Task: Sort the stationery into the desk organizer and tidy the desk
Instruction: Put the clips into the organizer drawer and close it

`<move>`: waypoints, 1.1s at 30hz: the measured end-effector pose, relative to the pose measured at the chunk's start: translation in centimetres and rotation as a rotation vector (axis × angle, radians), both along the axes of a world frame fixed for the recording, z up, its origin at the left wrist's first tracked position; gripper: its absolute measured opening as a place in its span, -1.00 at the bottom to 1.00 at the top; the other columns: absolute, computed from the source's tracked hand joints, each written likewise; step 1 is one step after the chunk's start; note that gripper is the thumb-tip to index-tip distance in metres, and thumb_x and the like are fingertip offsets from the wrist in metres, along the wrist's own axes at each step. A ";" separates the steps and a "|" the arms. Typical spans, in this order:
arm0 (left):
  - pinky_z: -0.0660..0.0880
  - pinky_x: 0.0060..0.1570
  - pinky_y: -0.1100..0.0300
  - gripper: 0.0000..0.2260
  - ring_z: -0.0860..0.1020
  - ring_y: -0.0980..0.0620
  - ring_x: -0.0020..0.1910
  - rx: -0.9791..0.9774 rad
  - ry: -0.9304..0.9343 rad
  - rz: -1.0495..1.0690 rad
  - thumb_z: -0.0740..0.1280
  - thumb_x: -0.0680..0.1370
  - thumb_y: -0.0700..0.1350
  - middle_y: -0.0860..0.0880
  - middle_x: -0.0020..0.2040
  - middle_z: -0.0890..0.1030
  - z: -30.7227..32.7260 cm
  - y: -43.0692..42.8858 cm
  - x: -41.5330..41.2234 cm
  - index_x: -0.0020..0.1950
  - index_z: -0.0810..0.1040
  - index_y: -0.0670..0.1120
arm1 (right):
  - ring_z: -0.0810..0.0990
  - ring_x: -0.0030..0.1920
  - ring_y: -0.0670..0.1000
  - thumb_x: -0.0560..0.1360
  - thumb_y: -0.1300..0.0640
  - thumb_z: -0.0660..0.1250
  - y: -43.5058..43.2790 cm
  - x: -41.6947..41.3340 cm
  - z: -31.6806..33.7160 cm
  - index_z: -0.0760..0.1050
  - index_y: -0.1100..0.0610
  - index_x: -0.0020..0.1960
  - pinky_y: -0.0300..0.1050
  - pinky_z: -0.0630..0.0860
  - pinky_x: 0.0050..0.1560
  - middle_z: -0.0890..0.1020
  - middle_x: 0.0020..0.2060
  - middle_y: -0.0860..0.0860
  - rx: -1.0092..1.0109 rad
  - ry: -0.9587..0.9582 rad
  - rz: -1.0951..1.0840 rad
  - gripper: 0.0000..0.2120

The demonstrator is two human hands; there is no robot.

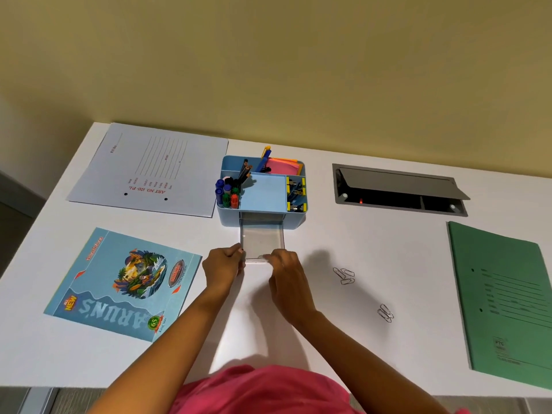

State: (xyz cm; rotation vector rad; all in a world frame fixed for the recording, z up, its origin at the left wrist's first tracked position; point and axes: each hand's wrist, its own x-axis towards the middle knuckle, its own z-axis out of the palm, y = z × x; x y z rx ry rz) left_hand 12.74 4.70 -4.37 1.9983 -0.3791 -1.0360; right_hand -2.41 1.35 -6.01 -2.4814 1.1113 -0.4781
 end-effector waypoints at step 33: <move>0.61 -0.08 -0.02 -0.78 0.62 -0.19 -0.22 -0.089 0.030 -0.042 0.30 0.57 -0.09 -0.21 -0.24 0.64 -0.9 0.5 0.3 -0.16 0.62 -0.19 | 0.53 -0.30 0.06 0.33 0.44 0.25 -2.7 -8.4 -1.7 0.53 0.20 -0.25 -0.13 0.40 -0.34 0.56 -0.31 0.06 0.276 0.076 -0.628 -0.82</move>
